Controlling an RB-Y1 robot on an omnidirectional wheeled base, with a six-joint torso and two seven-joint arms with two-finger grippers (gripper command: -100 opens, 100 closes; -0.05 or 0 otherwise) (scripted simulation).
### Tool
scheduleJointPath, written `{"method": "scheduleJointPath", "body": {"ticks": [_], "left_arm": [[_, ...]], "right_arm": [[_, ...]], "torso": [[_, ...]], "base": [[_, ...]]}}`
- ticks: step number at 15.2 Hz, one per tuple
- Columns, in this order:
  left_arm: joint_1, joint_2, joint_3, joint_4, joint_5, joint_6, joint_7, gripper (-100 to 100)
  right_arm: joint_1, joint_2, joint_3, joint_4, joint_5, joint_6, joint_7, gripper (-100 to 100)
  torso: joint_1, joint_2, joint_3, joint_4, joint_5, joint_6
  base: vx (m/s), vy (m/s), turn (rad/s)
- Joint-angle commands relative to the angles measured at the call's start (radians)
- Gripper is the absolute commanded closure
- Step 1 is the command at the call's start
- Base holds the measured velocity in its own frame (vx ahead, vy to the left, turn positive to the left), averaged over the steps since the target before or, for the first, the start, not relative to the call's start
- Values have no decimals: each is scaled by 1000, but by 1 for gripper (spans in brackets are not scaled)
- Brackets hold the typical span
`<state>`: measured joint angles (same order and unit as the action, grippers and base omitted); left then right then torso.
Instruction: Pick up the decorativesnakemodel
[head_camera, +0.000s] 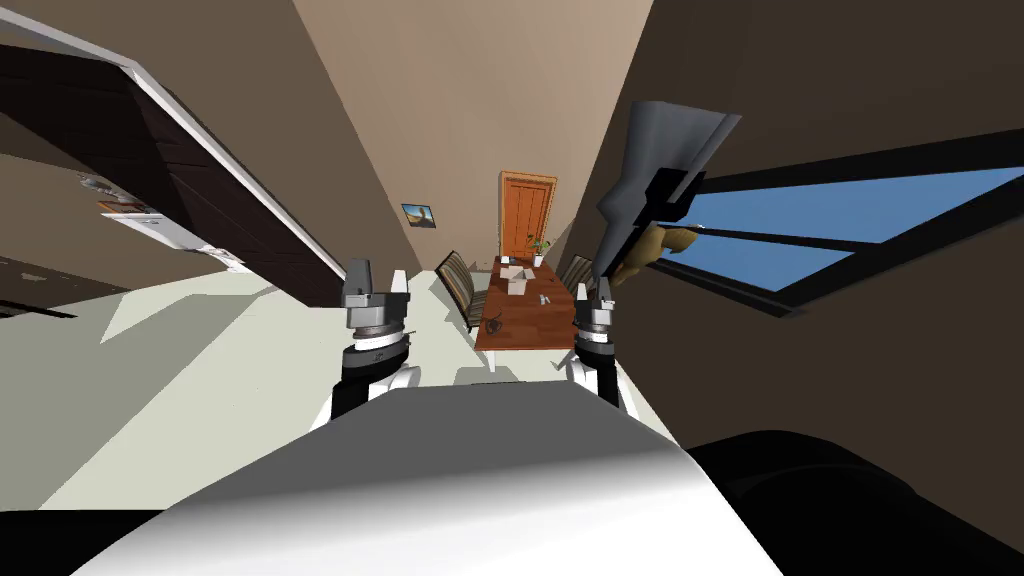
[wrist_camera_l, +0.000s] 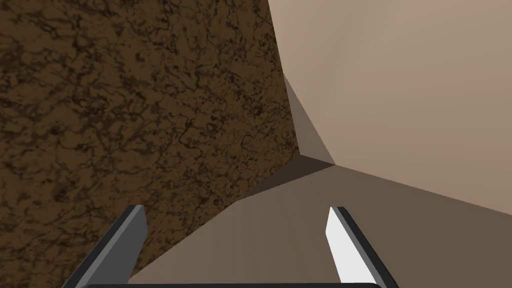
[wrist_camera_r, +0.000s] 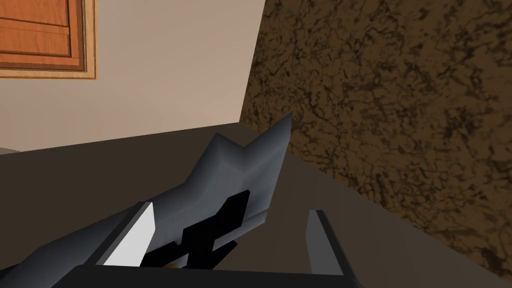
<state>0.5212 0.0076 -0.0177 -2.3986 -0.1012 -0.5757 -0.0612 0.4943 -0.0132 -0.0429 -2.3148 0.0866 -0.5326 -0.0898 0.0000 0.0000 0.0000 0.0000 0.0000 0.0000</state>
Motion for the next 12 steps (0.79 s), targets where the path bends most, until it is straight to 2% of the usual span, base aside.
{"method": "scheduleJointPath", "body": {"ticks": [1,2,3,5,6,8,9,10,12], "left_arm": [[-18,37,-1,30,-21,3,-12,-100],[-30,54,-2,49,-34,6,-20,-100],[-30,54,-2,49,-34,6,-20,-100],[-61,88,-3,100,-71,12,-42,-100],[-61,88,-3,102,-71,12,-42,-100],[-103,119,-5,159,-118,21,-71,-100],[-103,119,-5,172,-118,21,-71,-100],[-126,133,-6,201,-146,26,-87,-100],[-126,133,-6,212,-146,26,-87,-100]], "right_arm": [[0,0,0,0,0,0,0,0],[0,0,0,0,0,0,0,0],[0,0,0,0,0,0,0,0],[0,0,0,0,0,0,0,0],[0,0,0,0,0,0,0,0],[0,0,0,0,0,0,0,0],[0,0,0,0,0,0,0,0],[0,0,0,0,0,0,0,0],[0,0,0,0,0,0,0,0]], "torso": [[0,0,0,0,0,0],[2,0,0,0,0,0],[5,0,0,0,1,1],[9,0,0,0,2,1],[11,0,0,0,2,1],[12,-1,0,0,3,0],[13,-1,-1,0,3,1],[13,-2,-1,0,3,1],[13,-2,-1,0,3,0]], "base": [[5,42,-113],[3,97,-228],[7,104,-191],[-7,147,-228],[-6,160,-215],[8,157,-229],[12,166,-266],[12,170,-281],[9,123,-136]]}}
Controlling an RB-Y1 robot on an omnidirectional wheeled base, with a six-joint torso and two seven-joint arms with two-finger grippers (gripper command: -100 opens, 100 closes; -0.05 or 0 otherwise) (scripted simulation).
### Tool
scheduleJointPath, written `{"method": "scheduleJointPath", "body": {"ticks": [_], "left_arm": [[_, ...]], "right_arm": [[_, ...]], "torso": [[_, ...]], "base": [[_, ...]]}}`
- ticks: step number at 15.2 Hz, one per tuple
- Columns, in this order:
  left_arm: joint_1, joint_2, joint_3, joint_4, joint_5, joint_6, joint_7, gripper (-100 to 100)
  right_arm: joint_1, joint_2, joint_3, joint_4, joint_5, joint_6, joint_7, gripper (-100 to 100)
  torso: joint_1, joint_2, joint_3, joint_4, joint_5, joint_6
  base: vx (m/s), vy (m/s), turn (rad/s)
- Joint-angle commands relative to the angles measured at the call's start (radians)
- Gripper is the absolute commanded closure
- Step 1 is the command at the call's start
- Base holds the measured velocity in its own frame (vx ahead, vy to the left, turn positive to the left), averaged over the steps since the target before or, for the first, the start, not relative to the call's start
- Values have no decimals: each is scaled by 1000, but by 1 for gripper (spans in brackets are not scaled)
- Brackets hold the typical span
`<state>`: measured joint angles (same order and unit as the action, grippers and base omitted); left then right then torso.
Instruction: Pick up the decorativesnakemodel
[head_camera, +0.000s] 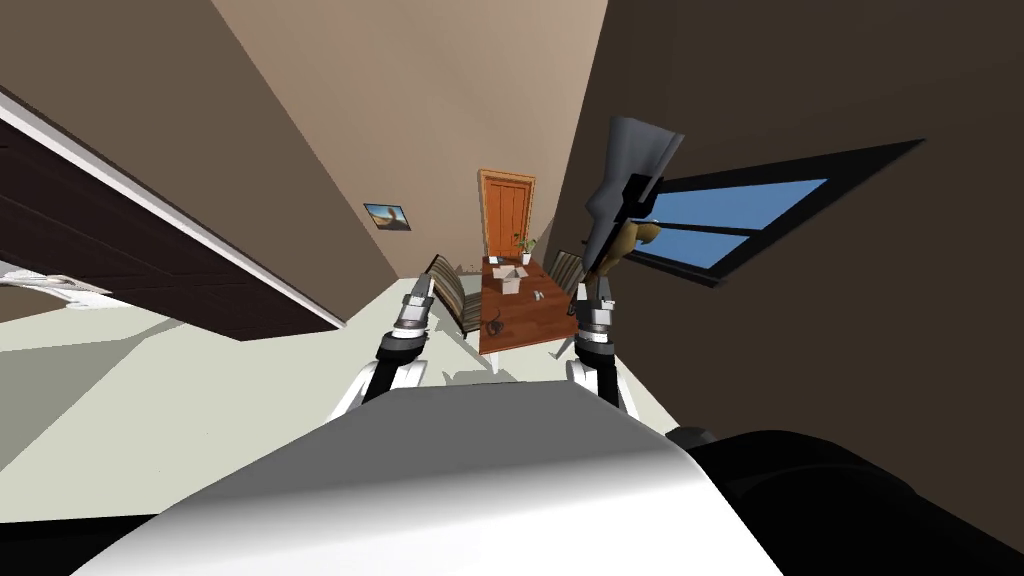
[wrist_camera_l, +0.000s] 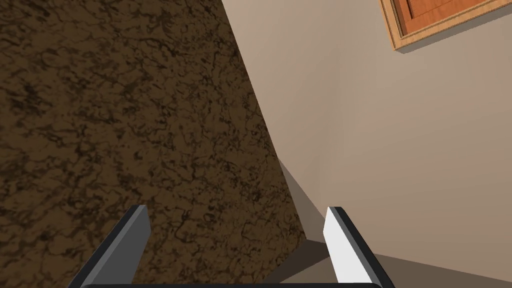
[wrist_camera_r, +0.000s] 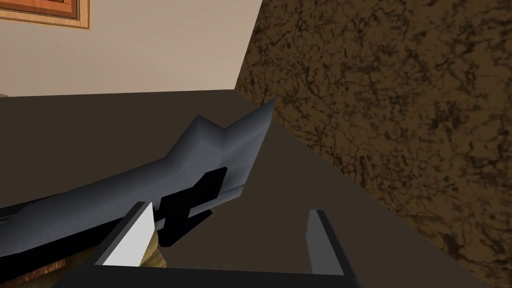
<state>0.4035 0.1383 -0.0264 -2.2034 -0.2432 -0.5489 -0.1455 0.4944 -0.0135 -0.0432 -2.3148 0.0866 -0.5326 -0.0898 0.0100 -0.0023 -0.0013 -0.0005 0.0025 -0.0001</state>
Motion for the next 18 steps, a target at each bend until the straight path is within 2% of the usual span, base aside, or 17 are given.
{"method": "scheduleJointPath", "body": {"ticks": [1,3,4,5,6,8,9,10,11,12,13,15,16,18], "left_arm": [[-34,16,1,50,-33,4,-20,-100],[-34,16,1,60,-33,4,-20,-100],[-62,29,0,96,-65,10,-39,-100],[-62,29,0,106,-65,10,-39,-100],[-90,41,-1,134,-98,16,-60,-100],[-90,41,-1,156,-98,16,-60,-100],[-121,51,-3,187,-133,23,-81,-100],[-121,51,-3,208,-133,23,-81,-100],[-152,61,-4,233,-168,30,-103,-100],[-152,61,-4,258,-169,30,-103,-100],[-185,70,-5,286,-203,37,-126,-100],[-185,70,-5,318,-207,37,-126,-100],[-219,78,-6,350,-246,45,-150,-100],[-219,78,-6,376,-246,45,-150,-100]], "right_arm": [[0,0,0,0,0,0,0,0],[0,0,0,0,0,0,0,0],[0,0,0,0,0,0,0,0],[0,0,0,0,0,0,0,0],[0,0,0,0,0,0,0,0],[0,0,0,0,0,0,0,0],[0,0,0,0,0,0,0,0],[0,0,0,0,0,0,0,0],[0,0,0,0,0,0,0,0],[0,0,0,0,0,0,0,0],[0,0,0,0,0,0,0,0],[0,0,0,0,0,0,0,0],[0,0,0,0,0,0,0,0],[0,0,0,0,0,0,0,0]], "torso": [[0,0,0,0,0,0],[-2,0,0,0,-1,0],[-3,0,0,0,-1,0],[-3,0,0,0,-1,1],[-2,0,0,0,-1,1],[1,0,0,0,0,1],[0,0,0,0,0,0],[0,0,0,0,0,1],[0,0,0,0,0,0],[2,0,0,0,0,1],[3,0,0,0,0,1],[5,-1,-1,0,1,1],[2,-1,-1,0,1,0],[0,-2,-1,0,0,1]], "base": [[-2,80,-202],[-4,82,-132],[2,95,-196],[4,115,-217],[8,138,-351],[-6,135,-196],[-9,115,-195],[-5,120,-226],[-20,170,-275],[-6,180,-286],[12,195,-422],[-12,166,-223],[-7,122,-205],[1,108,-190]]}}
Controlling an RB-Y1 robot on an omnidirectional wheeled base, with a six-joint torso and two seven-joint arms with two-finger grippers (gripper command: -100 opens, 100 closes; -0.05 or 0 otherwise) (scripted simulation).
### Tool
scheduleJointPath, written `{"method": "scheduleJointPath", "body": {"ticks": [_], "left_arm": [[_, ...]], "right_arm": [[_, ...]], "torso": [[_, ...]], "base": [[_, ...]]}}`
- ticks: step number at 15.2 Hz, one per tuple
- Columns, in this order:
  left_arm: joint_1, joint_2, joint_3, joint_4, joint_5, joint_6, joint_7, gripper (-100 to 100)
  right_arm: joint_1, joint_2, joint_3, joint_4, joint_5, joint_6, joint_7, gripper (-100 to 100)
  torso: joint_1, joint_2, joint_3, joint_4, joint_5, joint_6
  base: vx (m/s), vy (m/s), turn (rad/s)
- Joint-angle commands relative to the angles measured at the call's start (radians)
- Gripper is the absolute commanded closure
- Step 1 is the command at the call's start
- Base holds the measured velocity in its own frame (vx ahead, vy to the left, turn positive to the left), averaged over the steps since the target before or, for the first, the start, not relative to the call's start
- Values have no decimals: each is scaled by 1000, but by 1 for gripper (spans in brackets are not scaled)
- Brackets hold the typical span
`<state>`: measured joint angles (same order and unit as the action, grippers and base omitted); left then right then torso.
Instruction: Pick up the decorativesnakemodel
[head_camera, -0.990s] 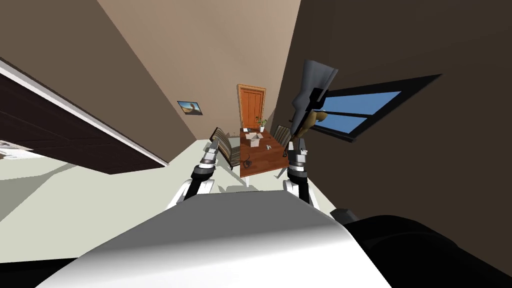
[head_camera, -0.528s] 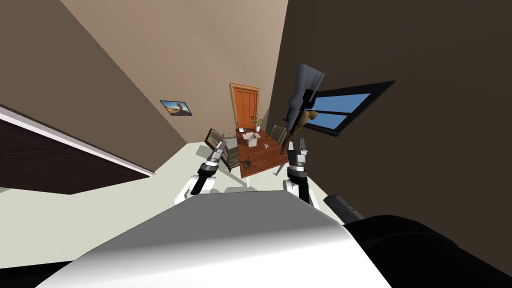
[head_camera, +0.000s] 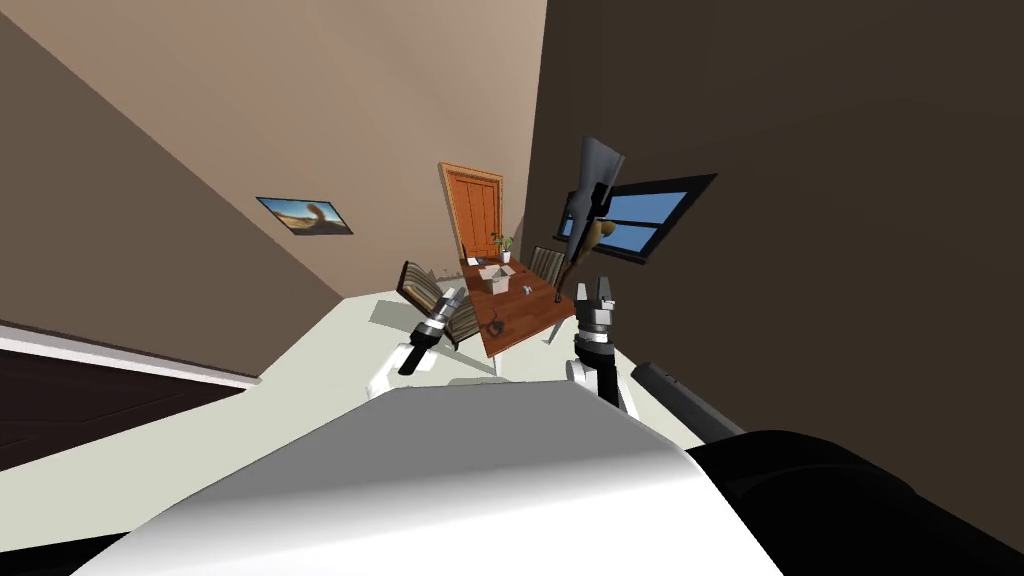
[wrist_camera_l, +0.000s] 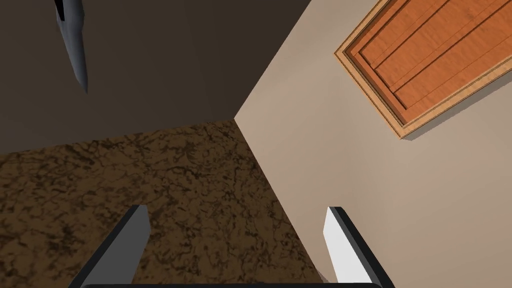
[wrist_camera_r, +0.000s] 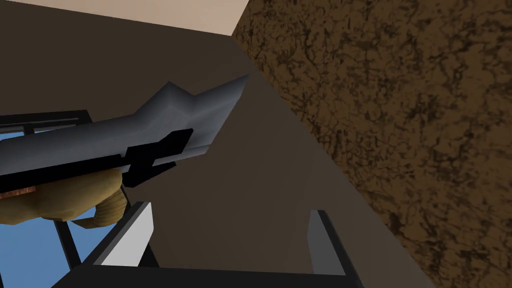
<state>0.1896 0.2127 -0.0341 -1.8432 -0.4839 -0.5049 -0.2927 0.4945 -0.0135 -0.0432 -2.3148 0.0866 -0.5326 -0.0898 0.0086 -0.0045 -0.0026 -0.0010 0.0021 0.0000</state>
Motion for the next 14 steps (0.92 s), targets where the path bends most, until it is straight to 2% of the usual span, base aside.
{"method": "scheduleJointPath", "body": {"ticks": [1,2,3,5,6,8,9,11,12,14], "left_arm": [[-39,10,0,50,-45,8,-27,-100],[-39,10,0,75,-45,8,-27,-100],[-74,16,-1,101,-82,16,-52,-100],[-74,16,-1,136,-85,16,-52,-100],[-110,21,-2,162,-126,25,-77,-100],[-110,21,-2,198,-126,25,-77,-100],[-146,25,-3,227,-167,33,-103,-100],[-146,25,-3,261,-167,33,-103,-100],[-182,27,-4,294,-209,41,-129,-100],[-182,27,-4,324,-209,41,-129,-100]], "right_arm": [[0,0,0,0,0,0,0,0],[0,0,0,0,0,0,0,0],[0,0,0,0,0,0,0,0],[0,0,0,0,0,0,0,0],[0,0,0,0,0,0,0,0],[0,0,0,0,0,0,0,0],[0,0,0,0,0,0,0,0],[0,0,0,0,0,0,0,0],[0,0,0,0,0,0,0,0],[0,0,0,0,0,0,0,0]], "torso": [[0,0,0,0,0,0],[1,-1,0,0,0,1],[1,-1,0,0,0,1],[4,-1,-1,0,1,0],[2,-1,-1,0,0,0],[1,-1,-1,0,0,1],[0,-1,-1,0,0,0],[2,-2,-1,0,0,1],[1,-2,-1,0,0,0],[2,-3,-2,-1,0,1]], "base": [[13,122,-272],[5,136,-341],[2,164,-407],[1,145,-208],[2,105,-273],[-9,111,-215],[6,126,-304],[0,129,-227],[12,128,-305],[9,126,-204]]}}
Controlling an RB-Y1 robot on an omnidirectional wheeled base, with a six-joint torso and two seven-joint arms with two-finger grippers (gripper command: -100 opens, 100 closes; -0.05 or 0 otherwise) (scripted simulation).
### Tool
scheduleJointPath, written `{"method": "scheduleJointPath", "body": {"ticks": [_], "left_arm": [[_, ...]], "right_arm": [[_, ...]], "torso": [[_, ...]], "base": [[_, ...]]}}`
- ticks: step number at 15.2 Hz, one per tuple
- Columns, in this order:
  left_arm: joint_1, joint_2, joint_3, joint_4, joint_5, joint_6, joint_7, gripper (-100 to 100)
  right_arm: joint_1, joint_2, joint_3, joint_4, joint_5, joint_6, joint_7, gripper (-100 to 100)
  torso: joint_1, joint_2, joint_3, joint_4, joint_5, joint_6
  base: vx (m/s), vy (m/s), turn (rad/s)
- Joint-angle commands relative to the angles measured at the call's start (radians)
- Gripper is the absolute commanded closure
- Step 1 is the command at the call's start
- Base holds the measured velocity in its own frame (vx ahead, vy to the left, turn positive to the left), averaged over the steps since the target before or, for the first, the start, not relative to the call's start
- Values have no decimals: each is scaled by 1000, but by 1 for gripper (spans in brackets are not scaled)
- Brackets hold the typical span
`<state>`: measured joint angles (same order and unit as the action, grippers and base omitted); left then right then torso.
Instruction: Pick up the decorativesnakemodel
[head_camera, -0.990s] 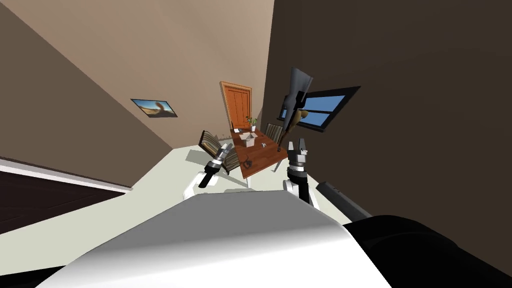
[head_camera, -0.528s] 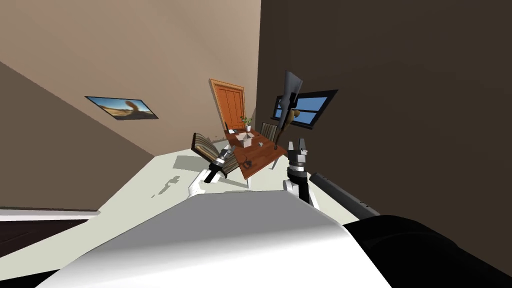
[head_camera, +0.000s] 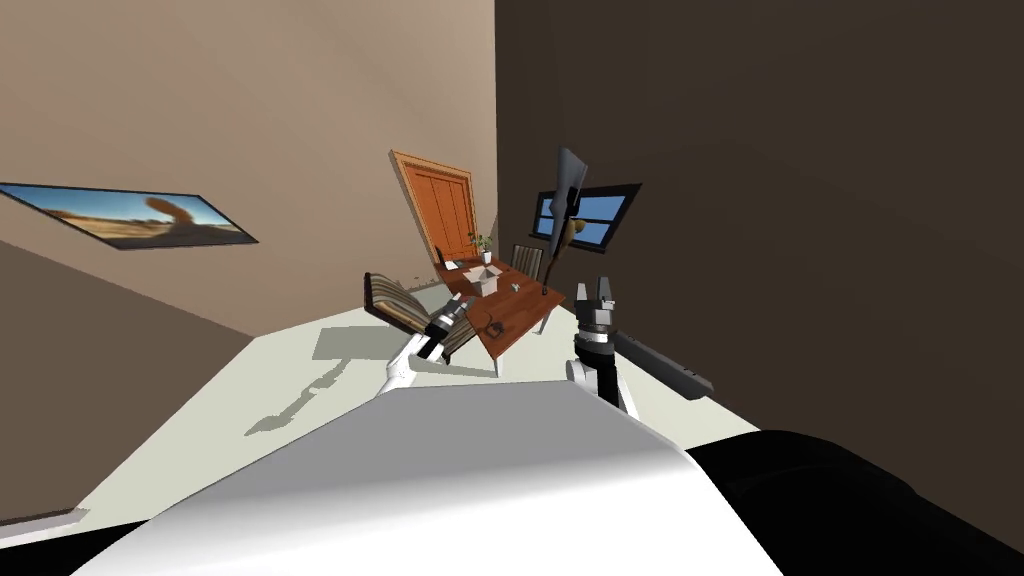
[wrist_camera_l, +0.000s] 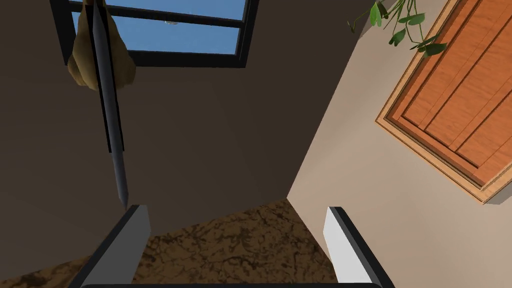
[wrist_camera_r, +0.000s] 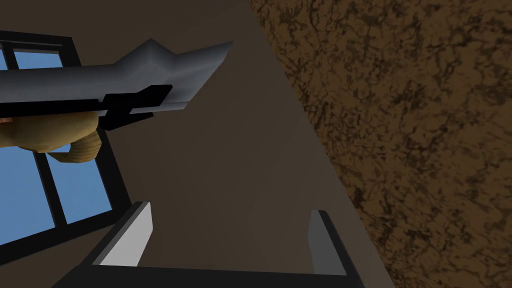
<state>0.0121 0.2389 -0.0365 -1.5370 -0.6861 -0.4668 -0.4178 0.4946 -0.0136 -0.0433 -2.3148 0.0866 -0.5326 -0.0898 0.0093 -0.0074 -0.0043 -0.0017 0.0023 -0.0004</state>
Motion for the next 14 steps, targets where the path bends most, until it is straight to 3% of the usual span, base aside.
{"method": "scheduleJointPath", "body": {"ticks": [1,3,4,6,7,9,10,12,13,14], "left_arm": [[-40,3,-3,50,-49,12,-30,-100],[-40,3,-3,82,-49,12,-30,-100],[-76,3,-3,108,-91,20,-56,-100],[-76,3,-3,145,-91,20,-56,-100],[-112,2,-4,173,-132,29,-82,-100],[-112,2,-4,209,-132,29,-82,-100],[-147,0,-5,240,-173,38,-107,-100],[-147,0,-5,272,-173,38,-107,-100],[-181,-4,-5,299,-214,46,-133,-100],[-181,-4,-5,324,-214,46,-133,-100]], "right_arm": [[0,0,0,0,0,0,0,0],[0,0,0,0,0,0,0,0],[0,0,0,0,0,0,0,0],[0,0,0,0,0,0,0,0],[0,0,0,0,0,0,0,0],[0,0,0,0,0,0,0,0],[0,0,0,0,0,0,0,0],[0,0,0,0,0,0,0,0],[0,0,0,0,0,0,0,0],[0,0,0,0,0,0,0,0]], "torso": [[0,0,0,0,0,0],[0,0,0,0,0,1],[-1,0,0,0,0,0],[1,-1,0,0,0,1],[0,-1,0,0,0,0],[0,0,0,0,0,1],[-1,0,0,0,0,0],[1,-1,0,0,0,1],[0,-1,0,0,0,0],[0,0,0,0,0,1]], "base": [[-5,113,-245],[-1,118,-220],[1,130,-288],[3,131,-219],[-9,107,-267],[-4,111,-243],[1,127,-282],[-8,134,-220],[-21,116,-326],[-17,134,-312]]}}
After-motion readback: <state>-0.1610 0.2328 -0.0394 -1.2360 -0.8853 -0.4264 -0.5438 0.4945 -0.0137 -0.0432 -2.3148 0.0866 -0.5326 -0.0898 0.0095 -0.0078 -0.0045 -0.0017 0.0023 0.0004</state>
